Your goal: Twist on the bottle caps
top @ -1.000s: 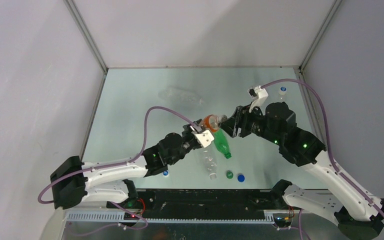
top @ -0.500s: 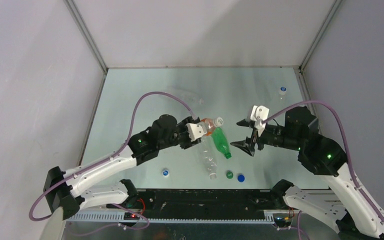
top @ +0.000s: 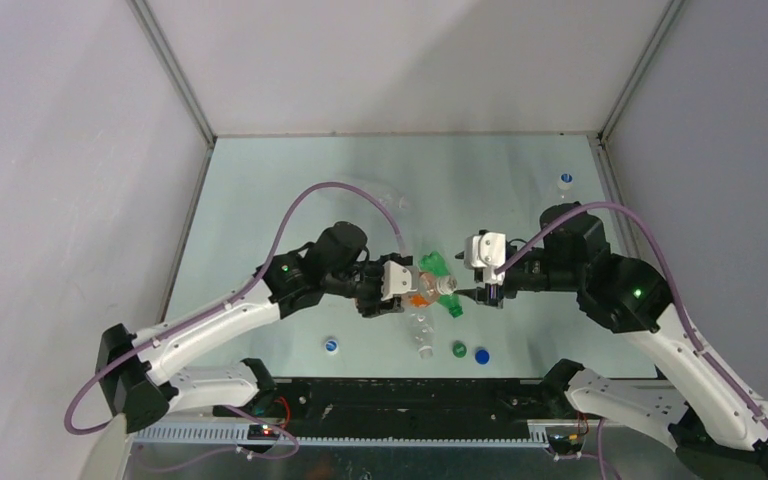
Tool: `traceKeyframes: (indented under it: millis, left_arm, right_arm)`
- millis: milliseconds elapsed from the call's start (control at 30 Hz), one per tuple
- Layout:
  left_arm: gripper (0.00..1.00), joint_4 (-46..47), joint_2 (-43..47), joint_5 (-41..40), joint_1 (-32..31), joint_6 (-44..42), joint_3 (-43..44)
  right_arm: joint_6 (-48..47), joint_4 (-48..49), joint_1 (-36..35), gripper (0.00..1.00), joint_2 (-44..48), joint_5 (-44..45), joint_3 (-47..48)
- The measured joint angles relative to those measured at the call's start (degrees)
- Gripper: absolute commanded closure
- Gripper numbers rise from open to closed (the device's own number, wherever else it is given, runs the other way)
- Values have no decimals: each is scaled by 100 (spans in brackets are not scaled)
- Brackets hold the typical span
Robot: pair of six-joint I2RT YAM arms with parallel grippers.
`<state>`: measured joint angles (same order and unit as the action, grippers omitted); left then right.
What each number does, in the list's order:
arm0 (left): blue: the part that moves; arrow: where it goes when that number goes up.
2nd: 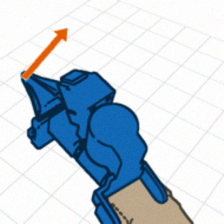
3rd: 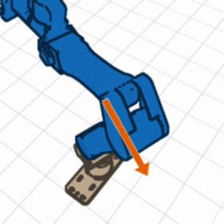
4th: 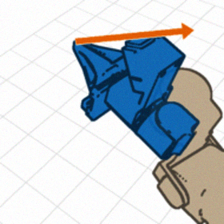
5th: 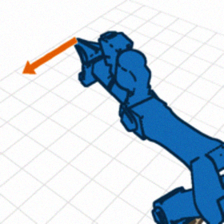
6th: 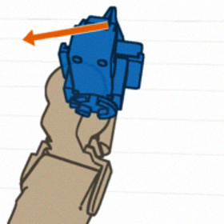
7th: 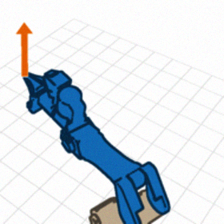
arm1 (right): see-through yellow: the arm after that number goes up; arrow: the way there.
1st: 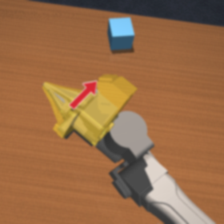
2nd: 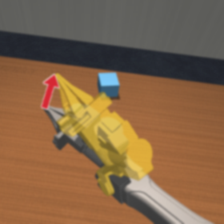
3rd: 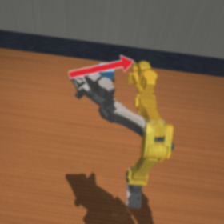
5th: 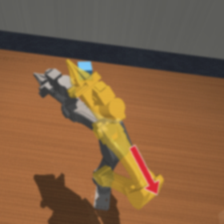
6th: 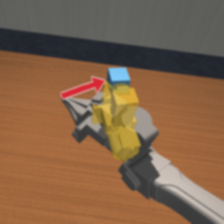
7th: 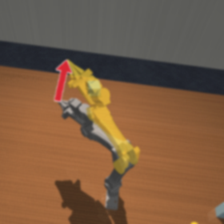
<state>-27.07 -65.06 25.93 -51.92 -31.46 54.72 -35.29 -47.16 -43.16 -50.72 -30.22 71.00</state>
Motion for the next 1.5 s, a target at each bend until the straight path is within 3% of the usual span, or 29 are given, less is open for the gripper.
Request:
traceKeyframes:
  millis: [533,900,1000,1067,1333,1500]
  left_arm:
    - [67,-140,-199,448,0,-28,236]
    - [67,-142,-286,468,15,-48,251]
    - [67,-13,-262,404,22,50,188]
    - [67,221,-205,328,24,160,44]
    - [67,1777,111,-424,-55,811,-872]
    - [67,2599,116,-1537,-286,894,-1110]
  right_arm:
    - [-422,-514,-431,53,-278,203,83]
    - [-350,-546,-435,79,-413,238,90]
    - [-118,-540,-354,91,-487,208,133]
    - [155,-483,-256,97,-527,162,129]
    - [2361,664,28,100,-369,455,-428]
    - [4172,1145,87,100,-463,1217,-455]
